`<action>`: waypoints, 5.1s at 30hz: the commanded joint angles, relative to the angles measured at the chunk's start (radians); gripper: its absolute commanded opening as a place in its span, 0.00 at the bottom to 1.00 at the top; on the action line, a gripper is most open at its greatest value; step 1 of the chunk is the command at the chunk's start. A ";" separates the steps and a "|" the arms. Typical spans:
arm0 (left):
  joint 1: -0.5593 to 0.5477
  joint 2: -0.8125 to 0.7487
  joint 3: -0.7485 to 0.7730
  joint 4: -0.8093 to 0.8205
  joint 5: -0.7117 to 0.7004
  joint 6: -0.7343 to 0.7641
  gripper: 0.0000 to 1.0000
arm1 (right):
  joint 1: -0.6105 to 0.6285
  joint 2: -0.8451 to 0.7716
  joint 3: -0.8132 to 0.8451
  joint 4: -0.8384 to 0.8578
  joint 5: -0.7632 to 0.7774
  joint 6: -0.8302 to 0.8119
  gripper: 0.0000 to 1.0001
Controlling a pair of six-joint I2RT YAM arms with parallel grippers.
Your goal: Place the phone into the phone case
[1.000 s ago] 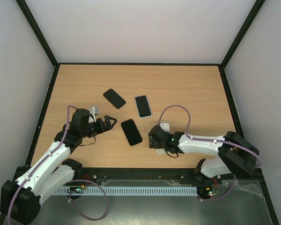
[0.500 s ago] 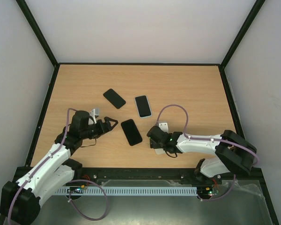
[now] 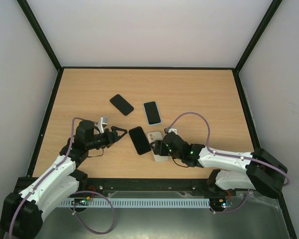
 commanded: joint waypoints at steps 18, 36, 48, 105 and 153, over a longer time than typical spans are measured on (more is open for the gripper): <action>-0.042 -0.008 -0.157 0.509 0.151 -0.261 0.56 | 0.046 0.096 -0.114 0.863 -0.377 0.278 0.64; -0.045 -0.020 -0.156 0.559 0.167 -0.297 0.13 | 0.060 0.201 -0.094 0.978 -0.413 0.320 0.65; 0.018 -0.106 -0.014 0.075 -0.039 -0.110 0.02 | 0.060 0.194 -0.069 0.772 -0.325 0.239 0.89; 0.091 0.300 0.069 -0.031 -0.295 -0.162 0.40 | -0.109 0.735 0.690 0.146 0.121 -0.397 0.54; 0.116 0.012 -0.113 -0.262 -0.339 -0.188 0.93 | -0.176 1.375 1.630 -0.355 0.035 -0.641 0.83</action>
